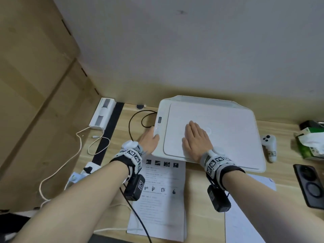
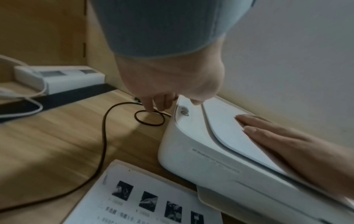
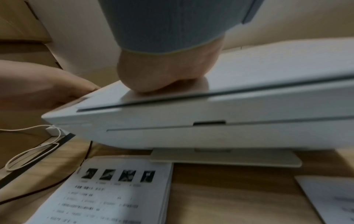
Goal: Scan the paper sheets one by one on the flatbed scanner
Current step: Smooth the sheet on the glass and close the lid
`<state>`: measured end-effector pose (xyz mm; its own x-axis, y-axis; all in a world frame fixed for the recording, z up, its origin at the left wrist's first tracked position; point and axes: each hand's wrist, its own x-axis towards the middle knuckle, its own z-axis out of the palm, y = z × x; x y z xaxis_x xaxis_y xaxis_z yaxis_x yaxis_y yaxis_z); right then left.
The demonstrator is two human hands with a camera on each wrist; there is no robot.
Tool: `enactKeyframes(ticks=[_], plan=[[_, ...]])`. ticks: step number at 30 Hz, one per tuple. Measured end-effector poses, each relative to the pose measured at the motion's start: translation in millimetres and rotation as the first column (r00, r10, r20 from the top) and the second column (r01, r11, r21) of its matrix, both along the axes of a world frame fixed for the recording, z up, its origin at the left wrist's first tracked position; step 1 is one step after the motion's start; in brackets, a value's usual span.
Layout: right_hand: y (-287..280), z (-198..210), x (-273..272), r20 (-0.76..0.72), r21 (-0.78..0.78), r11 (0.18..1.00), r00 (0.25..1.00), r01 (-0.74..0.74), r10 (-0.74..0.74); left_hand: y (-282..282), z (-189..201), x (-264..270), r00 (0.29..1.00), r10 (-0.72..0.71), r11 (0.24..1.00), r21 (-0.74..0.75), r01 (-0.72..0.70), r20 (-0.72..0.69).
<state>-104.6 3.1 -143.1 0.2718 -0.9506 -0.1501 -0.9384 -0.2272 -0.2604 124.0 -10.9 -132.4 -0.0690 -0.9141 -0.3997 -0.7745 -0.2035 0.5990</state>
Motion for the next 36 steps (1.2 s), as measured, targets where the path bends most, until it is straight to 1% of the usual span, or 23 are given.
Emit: enactKeyframes(ticks=[2, 3, 4, 6, 8, 11, 15, 16, 18, 19, 20, 22, 25, 27, 30, 32, 33, 34, 35, 36], plan=[[3.4, -8.2, 4.1, -0.001, -0.044, 0.998, 0.999, 0.038, -0.038, -5.9, -3.9, -8.3, 0.978, 0.151, 0.988, 0.038, -0.147, -0.143], [6.5, -10.2, 3.9, -0.011, -0.074, 0.996, 0.999, 0.046, -0.047, -6.7, -3.4, -14.5, 0.944, 0.234, 0.972, 0.065, -0.225, -0.231], [5.5, -13.5, 3.6, -0.016, -0.094, 0.994, 0.999, 0.049, -0.051, -9.6, -6.4, -20.8, 0.895, 0.313, 0.950, 0.096, -0.298, -0.316], [3.1, -20.9, 4.0, -0.015, -0.115, 0.992, 0.998, 0.058, -0.060, -13.7, -18.1, -30.1, 0.794, 0.442, 0.896, 0.158, -0.416, -0.418], [3.6, -23.4, 4.6, -0.017, -0.143, 0.988, 0.998, 0.065, -0.068, -14.9, -20.8, -32.4, 0.742, 0.486, 0.870, 0.173, -0.462, -0.462], [2.4, -23.8, 5.0, -0.014, -0.152, 0.986, 0.997, 0.070, -0.073, -20.2, -22.0, -30.6, 0.685, 0.522, 0.844, 0.197, -0.498, -0.508], [3.0, -22.1, 4.6, -0.007, -0.130, 0.988, 0.997, 0.078, -0.080, -18.2, -28.2, -30.3, 0.663, 0.544, 0.831, 0.224, -0.509, -0.514], [3.1, -22.1, 4.9, -0.007, -0.131, 0.988, 0.997, 0.081, -0.083, -17.7, -29.5, -30.1, 0.650, 0.554, 0.825, 0.240, -0.511, -0.520], [3.5, -22.1, 5.4, -0.008, -0.138, 0.987, 0.996, 0.086, -0.088, -17.9, -31.5, -29.8, 0.600, 0.595, 0.796, 0.290, -0.531, -0.535], [3.7, -21.6, 5.6, -0.005, -0.139, 0.986, 0.996, 0.087, -0.089, -17.6, -31.6, -29.8, 0.598, 0.599, 0.793, 0.290, -0.535, -0.532], [3.8, -21.2, 6.0, 0.001, -0.143, 0.986, 0.996, 0.089, -0.090, -17.8, -31.5, -29.4, 0.626, 0.578, 0.809, 0.269, -0.523, -0.523], [3.4, -19.5, 7.0, 0.005, -0.148, 0.985, 0.996, 0.091, -0.092, -19.1, -34.0, -28.3, 0.656, 0.545, 0.828, 0.214, -0.518, -0.522], [3.9, -18.2, 7.0, 0.009, -0.137, 0.986, 0.996, 0.093, -0.092, -18.5, -26.7, -30.4, 0.648, 0.527, 0.833, 0.181, -0.523, -0.550], [3.9, -16.5, 7.3, -0.009, -0.117, 0.990, 0.996, 0.082, -0.084, -16.7, -23.0, -31.3, 0.662, 0.524, 0.835, 0.168, -0.525, -0.536], [1.4, -6.0, 4.6, -0.036, -0.058, 0.995, 0.996, 0.083, -0.085, -16.1, -12.0, -32.4, 0.688, 0.505, 0.854, 0.185, -0.487, -0.521], [-0.4, 6.2, -1.6, -0.057, -0.012, 0.999, 0.998, 0.040, -0.041, -15.2, 6.6, -34.7, 0.709, 0.475, 0.874, 0.182, -0.451, -0.521], [-2.9, 10.4, -5.8, -0.072, 0.017, 1.000, 0.997, 0.001, 0.001, -15.8, 14.1, -35.4, 0.729, 0.441, 0.889, 0.141, -0.436, -0.523], [-4.7, 15.8, -10.6, -0.100, 0.036, 0.999, 0.994, -0.039, 0.042, -17.9, 21.4, -37.2, 0.769, 0.393, 0.906, 0.071, -0.417, -0.504], [-4.3, 19.6, -16.0, -0.125, 0.047, 0.997, 0.990, -0.061, 0.066, -20.2, 25.7, -38.9, 0.822, 0.322, 0.925, -0.029, -0.379, -0.470], [-1.0, 26.5, -23.8, -0.142, 0.043, 0.997, 0.988, -0.058, 0.063, -23.8, 29.8, -41.4, 0.889, 0.213, 0.949, -0.130, -0.287, -0.405]])
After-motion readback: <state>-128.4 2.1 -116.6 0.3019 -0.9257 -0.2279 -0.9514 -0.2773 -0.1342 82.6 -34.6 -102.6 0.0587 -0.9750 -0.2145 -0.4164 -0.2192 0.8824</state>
